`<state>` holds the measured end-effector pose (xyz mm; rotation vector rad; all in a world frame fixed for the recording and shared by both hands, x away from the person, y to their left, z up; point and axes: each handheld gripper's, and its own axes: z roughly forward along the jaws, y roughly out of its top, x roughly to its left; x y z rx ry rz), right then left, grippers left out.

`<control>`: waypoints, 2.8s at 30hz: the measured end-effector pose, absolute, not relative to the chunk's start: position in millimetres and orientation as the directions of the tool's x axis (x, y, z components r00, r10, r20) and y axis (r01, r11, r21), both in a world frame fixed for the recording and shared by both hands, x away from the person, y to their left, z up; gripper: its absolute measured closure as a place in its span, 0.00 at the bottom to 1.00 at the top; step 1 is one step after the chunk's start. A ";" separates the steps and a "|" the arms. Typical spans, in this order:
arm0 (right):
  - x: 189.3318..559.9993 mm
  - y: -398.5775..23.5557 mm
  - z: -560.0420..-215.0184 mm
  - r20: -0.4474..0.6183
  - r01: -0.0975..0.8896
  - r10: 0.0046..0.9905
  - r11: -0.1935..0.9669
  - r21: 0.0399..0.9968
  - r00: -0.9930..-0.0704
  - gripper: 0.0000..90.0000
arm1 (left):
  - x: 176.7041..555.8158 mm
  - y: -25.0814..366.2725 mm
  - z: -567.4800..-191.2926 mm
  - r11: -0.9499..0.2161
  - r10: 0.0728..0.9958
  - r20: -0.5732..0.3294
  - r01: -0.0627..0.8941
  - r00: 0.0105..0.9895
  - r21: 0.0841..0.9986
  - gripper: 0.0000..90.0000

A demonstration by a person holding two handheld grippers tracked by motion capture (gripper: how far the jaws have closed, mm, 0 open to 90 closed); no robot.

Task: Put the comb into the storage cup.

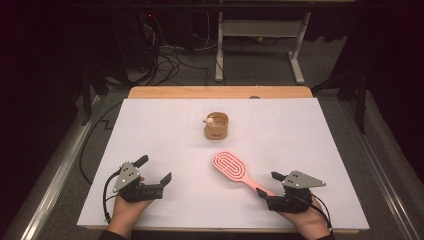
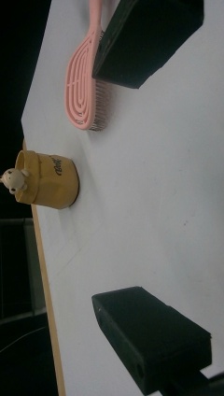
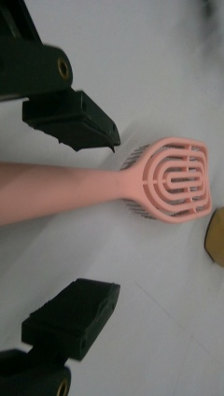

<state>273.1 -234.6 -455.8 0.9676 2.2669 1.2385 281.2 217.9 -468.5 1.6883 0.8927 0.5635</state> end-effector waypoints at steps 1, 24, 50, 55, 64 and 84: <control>273.2 -232.7 -456.3 -0.006 0.385 0.717 0.382 0.840 -0.698 0.32 | 281.0 217.9 -468.4 -0.126 0.794 -0.071 0.277 0.604 0.953 0.00; 295.6 -205.0 -466.8 -0.044 0.375 0.619 0.529 0.761 -0.784 0.70 | 280.3 218.0 -468.8 -0.130 0.796 -0.059 0.266 0.602 0.955 0.00; 272.1 -233.8 -467.0 -0.073 0.396 0.654 0.540 0.743 -0.753 0.76 | 280.3 218.4 -468.5 -0.129 0.795 -0.061 0.266 0.603 0.955 0.00; 266.3 -243.2 -466.2 -0.071 0.402 0.664 0.530 0.746 -0.744 0.76 | 280.9 218.5 -469.1 -0.125 0.796 -0.067 0.271 0.602 0.954 0.00; 257.9 -255.6 -468.8 -0.073 0.412 0.675 0.529 0.742 -0.735 0.76 | 281.4 218.4 -469.7 -0.120 0.795 -0.073 0.273 0.602 0.954 0.00; 256.3 -256.6 -463.1 -0.024 0.412 0.702 0.446 0.795 -0.712 0.44 | 281.6 217.6 -471.1 -0.119 0.792 -0.079 0.280 0.605 0.953 0.00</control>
